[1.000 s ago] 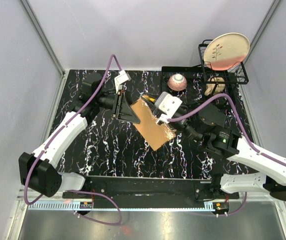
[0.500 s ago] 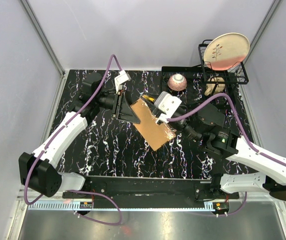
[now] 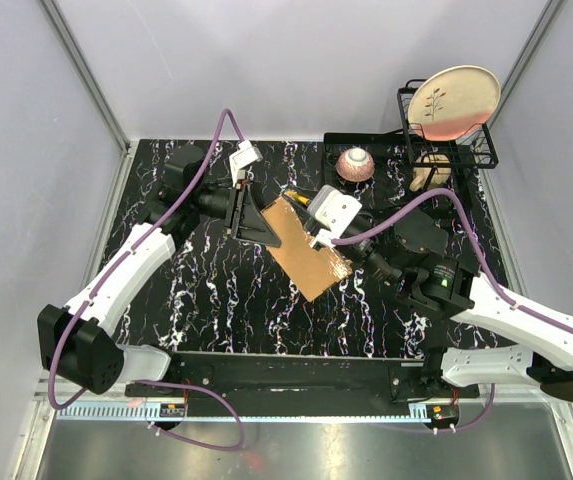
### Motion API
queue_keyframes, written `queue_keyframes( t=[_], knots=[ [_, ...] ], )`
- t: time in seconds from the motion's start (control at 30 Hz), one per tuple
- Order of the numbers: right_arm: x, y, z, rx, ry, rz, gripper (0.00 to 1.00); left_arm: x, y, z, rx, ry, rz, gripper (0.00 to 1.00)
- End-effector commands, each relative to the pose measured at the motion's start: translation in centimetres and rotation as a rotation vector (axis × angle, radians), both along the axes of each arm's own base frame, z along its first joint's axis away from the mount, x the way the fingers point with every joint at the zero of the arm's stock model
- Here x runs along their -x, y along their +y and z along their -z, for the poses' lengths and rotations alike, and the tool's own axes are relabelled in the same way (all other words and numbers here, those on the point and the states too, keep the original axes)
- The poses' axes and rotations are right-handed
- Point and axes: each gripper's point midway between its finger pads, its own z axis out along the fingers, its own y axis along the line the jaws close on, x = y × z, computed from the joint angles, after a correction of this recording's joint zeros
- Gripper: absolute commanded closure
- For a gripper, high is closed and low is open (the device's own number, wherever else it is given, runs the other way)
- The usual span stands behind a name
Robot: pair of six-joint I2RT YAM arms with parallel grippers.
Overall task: Unpack the express box
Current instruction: Cut the express box.
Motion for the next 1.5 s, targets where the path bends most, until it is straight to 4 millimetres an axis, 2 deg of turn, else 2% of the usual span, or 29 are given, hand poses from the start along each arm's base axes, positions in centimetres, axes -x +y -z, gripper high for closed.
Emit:
queue_keyframes(
  t=[0.0, 0.3, 0.37, 0.57, 1.0, 1.13, 1.37, 1.47],
  knots=[
    [-0.3, -1.2, -0.7, -0.021, -0.023, 0.053, 1.0, 1.3, 0.4, -1.7, 0.045, -0.095, 0.038, 0.91],
    [0.3, -2.6, -1.3, -0.035, -0.006, 0.052, 1.0, 1.3, 0.4, -1.6, 0.045, -0.095, 0.038, 0.91],
    [0.4, -2.6, -0.6, -0.01, 0.011, 0.046, 1.0, 1.3, 0.4, -1.6, 0.044, -0.093, 0.038, 0.91],
    [0.5, -1.9, 0.6, 0.006, 0.045, 0.026, 1.0, 1.3, 0.4, -1.7, 0.045, -0.095, 0.034, 0.91],
    [0.5, -0.3, 1.4, 0.002, 0.08, -0.014, 1.0, 1.1, 0.4, -1.8, 0.043, -0.096, 0.023, 0.91],
    [0.5, 0.2, 2.5, 0.006, 0.109, -0.021, 1.0, 0.5, 0.3, -1.9, 0.036, -0.088, 0.002, 0.91],
    [0.5, -1.2, 4.0, -0.011, 0.157, 0.014, 1.0, -0.6, 0.2, -2.4, 0.034, -0.08, -0.028, 0.93],
    [0.3, -1.7, 5.4, 0.021, 0.182, 0.036, 1.0, -1.0, 0.3, -2.7, 0.036, -0.074, -0.036, 0.94]
  ],
)
